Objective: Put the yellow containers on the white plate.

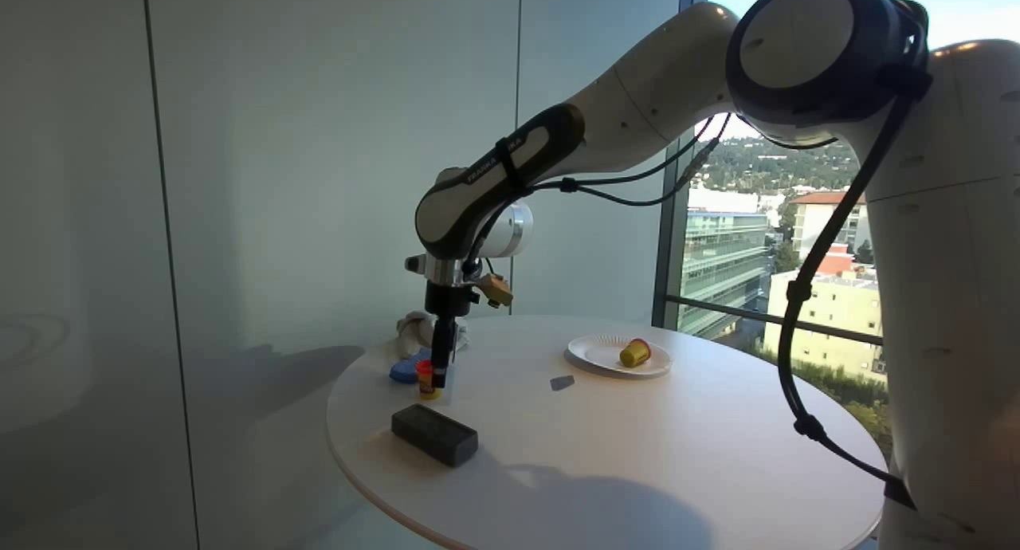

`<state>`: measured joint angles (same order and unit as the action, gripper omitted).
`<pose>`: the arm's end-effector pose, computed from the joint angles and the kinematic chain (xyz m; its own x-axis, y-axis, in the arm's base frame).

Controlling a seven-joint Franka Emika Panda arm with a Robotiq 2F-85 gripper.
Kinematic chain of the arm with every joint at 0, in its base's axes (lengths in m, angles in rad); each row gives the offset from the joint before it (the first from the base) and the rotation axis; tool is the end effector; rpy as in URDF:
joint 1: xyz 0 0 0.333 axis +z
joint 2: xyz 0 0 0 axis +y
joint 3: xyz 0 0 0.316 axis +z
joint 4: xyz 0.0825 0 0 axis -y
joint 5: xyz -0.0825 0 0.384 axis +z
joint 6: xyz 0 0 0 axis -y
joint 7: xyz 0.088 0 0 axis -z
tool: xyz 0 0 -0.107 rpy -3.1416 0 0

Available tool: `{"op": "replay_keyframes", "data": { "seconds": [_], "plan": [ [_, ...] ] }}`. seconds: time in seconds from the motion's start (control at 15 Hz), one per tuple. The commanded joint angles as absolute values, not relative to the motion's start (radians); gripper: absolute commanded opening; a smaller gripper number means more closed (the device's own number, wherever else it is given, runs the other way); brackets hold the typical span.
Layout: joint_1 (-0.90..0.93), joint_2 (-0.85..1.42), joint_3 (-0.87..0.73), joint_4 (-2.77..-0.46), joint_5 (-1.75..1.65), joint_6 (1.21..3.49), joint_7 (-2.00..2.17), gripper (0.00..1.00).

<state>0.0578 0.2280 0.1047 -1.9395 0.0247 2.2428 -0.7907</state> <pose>0.6038 0.0970 0.3753 0.5909 0.8023 0.0847 0.8038 -0.5945 0.0230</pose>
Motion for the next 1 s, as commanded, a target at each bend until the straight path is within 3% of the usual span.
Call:
{"op": "replay_keyframes", "data": {
  "seconds": [0.0,0.13,0.27,0.67,0.73,0.93],
  "plan": [
    [0.053,0.265,0.117,-1.891,0.005,2.262,-0.801,1.00],
    [0.051,0.279,0.119,-1.877,0.008,2.260,-0.802,1.00],
    [0.051,0.293,0.120,-1.865,0.003,2.263,-0.798,0.75],
    [0.051,0.312,0.119,-1.850,-0.011,2.270,-0.793,0.27],
    [0.051,0.312,0.119,-1.849,-0.014,2.270,-0.791,0.22],
    [0.057,0.286,0.109,-1.859,-0.042,2.267,-0.754,0.21]
  ]
}}
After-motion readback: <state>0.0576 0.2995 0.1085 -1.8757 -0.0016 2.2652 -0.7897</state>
